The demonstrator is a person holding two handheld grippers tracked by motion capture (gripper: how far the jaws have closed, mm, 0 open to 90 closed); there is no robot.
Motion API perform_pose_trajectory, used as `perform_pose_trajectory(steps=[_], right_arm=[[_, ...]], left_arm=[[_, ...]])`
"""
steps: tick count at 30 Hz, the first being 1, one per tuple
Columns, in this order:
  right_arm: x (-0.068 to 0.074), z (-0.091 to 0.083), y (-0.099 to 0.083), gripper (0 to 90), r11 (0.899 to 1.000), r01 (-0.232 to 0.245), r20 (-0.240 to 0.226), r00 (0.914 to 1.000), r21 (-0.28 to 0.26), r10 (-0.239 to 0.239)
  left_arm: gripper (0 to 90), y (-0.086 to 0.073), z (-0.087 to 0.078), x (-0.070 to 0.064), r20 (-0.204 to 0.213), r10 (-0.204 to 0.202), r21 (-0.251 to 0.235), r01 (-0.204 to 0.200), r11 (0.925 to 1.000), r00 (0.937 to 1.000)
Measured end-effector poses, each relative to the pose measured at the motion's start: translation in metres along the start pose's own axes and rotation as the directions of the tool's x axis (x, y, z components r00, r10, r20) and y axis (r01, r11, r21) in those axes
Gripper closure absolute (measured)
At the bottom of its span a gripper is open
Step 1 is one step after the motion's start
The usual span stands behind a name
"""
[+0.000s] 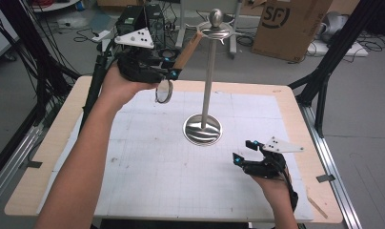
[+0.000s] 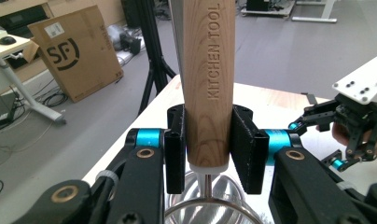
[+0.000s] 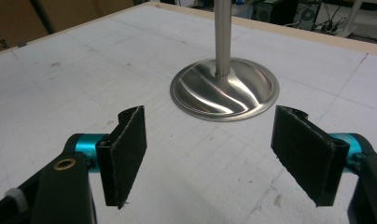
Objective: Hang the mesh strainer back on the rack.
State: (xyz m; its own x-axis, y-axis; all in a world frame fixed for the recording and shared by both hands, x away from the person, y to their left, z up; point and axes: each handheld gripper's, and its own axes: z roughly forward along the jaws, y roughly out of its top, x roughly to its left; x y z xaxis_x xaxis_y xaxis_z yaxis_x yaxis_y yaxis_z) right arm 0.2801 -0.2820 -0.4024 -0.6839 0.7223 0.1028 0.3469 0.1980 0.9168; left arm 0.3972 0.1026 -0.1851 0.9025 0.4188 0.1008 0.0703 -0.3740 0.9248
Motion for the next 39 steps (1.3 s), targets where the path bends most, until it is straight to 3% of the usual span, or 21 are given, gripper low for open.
perform_pose_trajectory(steps=[5,11,14,18,28,39], right_arm=[[0.0,0.0,0.0,25.8,1.0,-0.001,0.0,1.0,0.003,0.001],[0.0,-0.001,0.0,25.8,1.0,-0.005,-0.005,1.0,0.002,0.005],[-0.001,-0.001,0.0,25.7,1.0,-0.003,-0.003,1.0,0.001,0.003],[0.0,-0.001,0.0,25.8,1.0,-0.003,-0.005,1.0,0.003,0.003],[0.0,0.0,0.0,25.8,1.0,-0.003,-0.004,1.0,0.006,0.003],[0.001,0.001,-0.001,25.7,1.0,-0.003,-0.004,1.0,0.015,0.003]], left_arm=[[68.5,0.0,0.013,-0.004,-0.037,0.003,0.04,-0.002,0.9992,0.9993],[68.4,0.0,0.02,-0.007,-0.048,-0.01,0.036,0.012,0.9993,0.9988],[67.5,-0.001,0.021,-0.007,-0.049,0.011,0.054,-0.009,0.9985,0.9987],[55.8,-0.004,0.022,-0.008,-0.074,0.025,0.102,-0.017,0.9947,0.997],[42.4,-0.031,0.011,0.005,-0.117,-0.044,0.104,0.056,0.993,0.9922],[34.4,-0.068,0.003,0.012,-0.114,-0.09,0.14,0.105,0.9845,0.9894]])
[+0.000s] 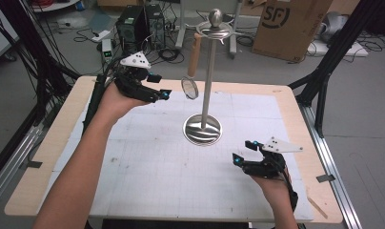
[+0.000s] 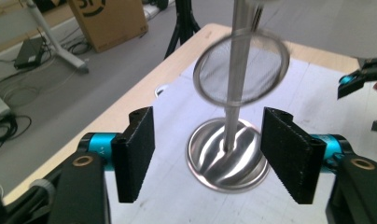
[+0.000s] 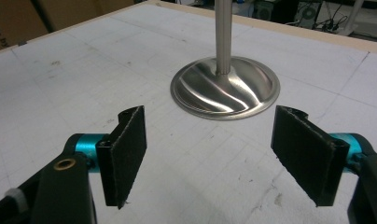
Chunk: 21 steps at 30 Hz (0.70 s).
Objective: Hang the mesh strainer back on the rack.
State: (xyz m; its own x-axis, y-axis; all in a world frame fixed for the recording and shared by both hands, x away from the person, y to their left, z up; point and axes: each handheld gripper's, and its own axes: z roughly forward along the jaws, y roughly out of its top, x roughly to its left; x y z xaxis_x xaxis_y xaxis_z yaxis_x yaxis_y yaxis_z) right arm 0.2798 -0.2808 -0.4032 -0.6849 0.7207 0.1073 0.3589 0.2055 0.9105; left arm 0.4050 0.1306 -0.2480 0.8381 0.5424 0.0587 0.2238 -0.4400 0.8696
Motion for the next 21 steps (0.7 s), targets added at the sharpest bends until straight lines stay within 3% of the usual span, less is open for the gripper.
perform_pose_trajectory(steps=[7,15,21], right_arm=[[0.0,0.0,0.0,25.8,1.0,0.004,0.001,1.0,-0.002,-0.004],[0.0,0.001,0.0,25.7,1.0,0.007,0.0,1.0,0.0,-0.007],[0.0,0.002,-0.001,25.8,1.0,0.01,-0.003,0.9999,0.002,-0.01]], left_arm=[[31.4,-0.021,0.0,0.002,0.016,-0.024,0.005,0.024,0.9997,0.9996],[29.4,-0.038,-0.001,-0.003,0.042,-0.011,0.02,0.01,0.9997,0.9991],[27.9,-0.05,-0.004,-0.01,0.064,-0.014,0.002,0.014,0.9999,0.9979]])
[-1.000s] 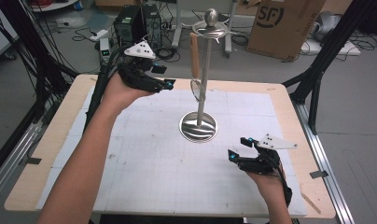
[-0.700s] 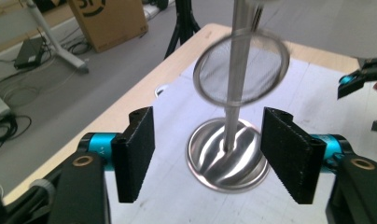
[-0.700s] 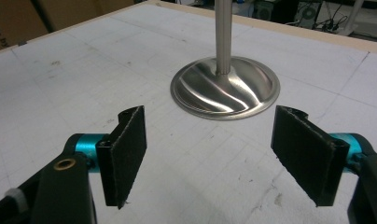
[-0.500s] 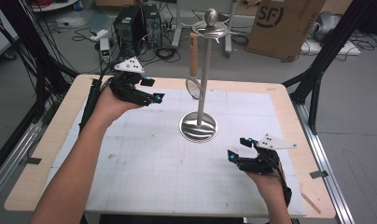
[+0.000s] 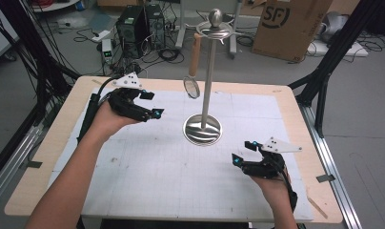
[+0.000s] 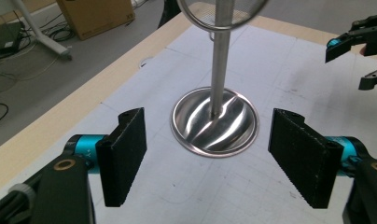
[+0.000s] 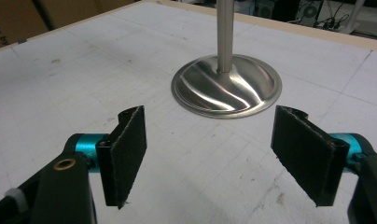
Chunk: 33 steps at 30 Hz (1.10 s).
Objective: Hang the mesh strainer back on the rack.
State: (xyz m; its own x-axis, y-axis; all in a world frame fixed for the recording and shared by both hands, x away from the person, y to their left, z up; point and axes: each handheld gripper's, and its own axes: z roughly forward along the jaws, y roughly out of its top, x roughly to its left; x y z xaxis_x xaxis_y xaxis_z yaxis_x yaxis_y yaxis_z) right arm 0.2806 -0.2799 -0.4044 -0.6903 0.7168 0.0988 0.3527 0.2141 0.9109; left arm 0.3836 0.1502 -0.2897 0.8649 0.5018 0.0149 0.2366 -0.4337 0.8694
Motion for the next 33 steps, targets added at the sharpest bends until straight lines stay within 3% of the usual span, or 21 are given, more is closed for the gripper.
perform_pose_trajectory(steps=[5,13,24,33], right_arm=[[0.001,0.001,-0.001,25.7,1.0,-0.004,-0.001,1.0,0.008,0.004],[0.0,0.001,-0.001,25.8,1.0,0.0,0.001,1.0,0.005,0.0],[0.001,0.002,-0.001,25.8,1.0,-0.002,0.0,1.0,0.01,0.002],[0.001,0.002,-0.001,25.8,1.0,-0.007,-0.002,1.0,0.013,0.007]], left_arm=[[27.1,-0.006,-0.003,-0.006,0.02,0.012,-0.005,-0.012,0.9999,0.9997],[26.1,-0.022,-0.009,-0.011,0.034,-0.008,-0.037,0.009,0.9993,0.9994],[22.5,-0.053,-0.016,-0.018,0.028,-0.027,-0.055,0.028,0.9981,0.9992],[20.0,-0.087,-0.016,-0.03,0.036,-0.067,-0.087,0.07,0.9937,0.9971]])
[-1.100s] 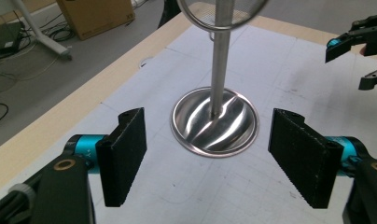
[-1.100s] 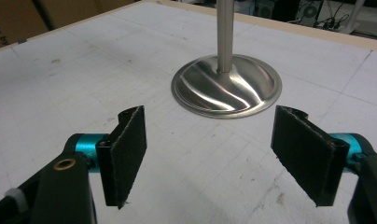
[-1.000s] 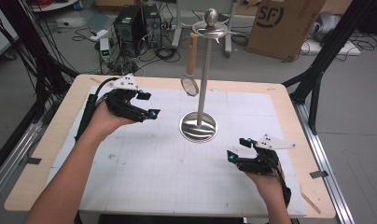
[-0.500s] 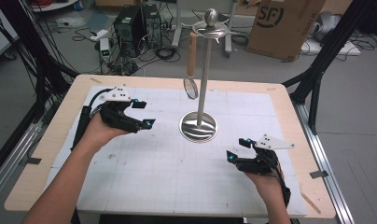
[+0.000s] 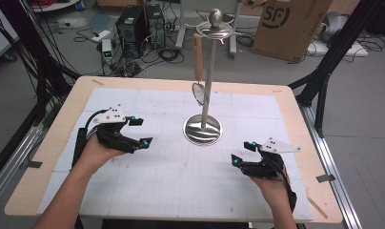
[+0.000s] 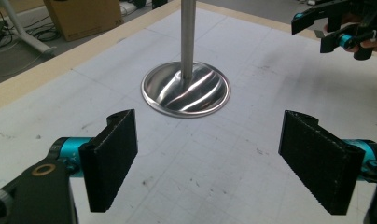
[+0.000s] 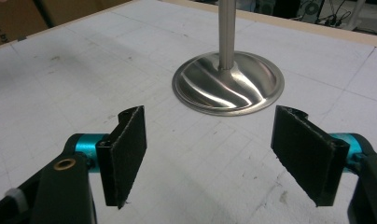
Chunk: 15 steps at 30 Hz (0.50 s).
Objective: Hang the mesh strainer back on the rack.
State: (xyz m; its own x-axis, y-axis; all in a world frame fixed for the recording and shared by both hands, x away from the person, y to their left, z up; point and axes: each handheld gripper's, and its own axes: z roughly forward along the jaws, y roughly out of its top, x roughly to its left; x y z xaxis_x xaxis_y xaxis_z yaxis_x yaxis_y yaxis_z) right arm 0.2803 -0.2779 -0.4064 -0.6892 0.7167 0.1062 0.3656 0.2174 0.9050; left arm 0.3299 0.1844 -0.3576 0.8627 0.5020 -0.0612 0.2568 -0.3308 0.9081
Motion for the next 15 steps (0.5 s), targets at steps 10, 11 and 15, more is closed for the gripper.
perform_pose_trajectory(steps=[10,11,15], right_arm=[[0.0,0.001,0.0,25.8,1.0,0.005,0.001,1.0,0.001,-0.005],[0.0,0.001,0.0,25.8,1.0,0.004,0.002,1.0,0.002,-0.004],[0.0,0.001,0.0,25.8,1.0,0.006,0.001,1.0,-0.001,-0.006]], left_arm=[[18.6,-0.02,0.005,-0.011,-0.02,0.011,0.011,-0.011,0.9999,0.9997],[18.5,-0.021,0.005,-0.013,-0.027,0.016,0.011,-0.016,0.9998,0.9995],[18.1,-0.027,0.004,-0.018,-0.044,0.027,0.011,-0.027,0.9996,0.9987]])
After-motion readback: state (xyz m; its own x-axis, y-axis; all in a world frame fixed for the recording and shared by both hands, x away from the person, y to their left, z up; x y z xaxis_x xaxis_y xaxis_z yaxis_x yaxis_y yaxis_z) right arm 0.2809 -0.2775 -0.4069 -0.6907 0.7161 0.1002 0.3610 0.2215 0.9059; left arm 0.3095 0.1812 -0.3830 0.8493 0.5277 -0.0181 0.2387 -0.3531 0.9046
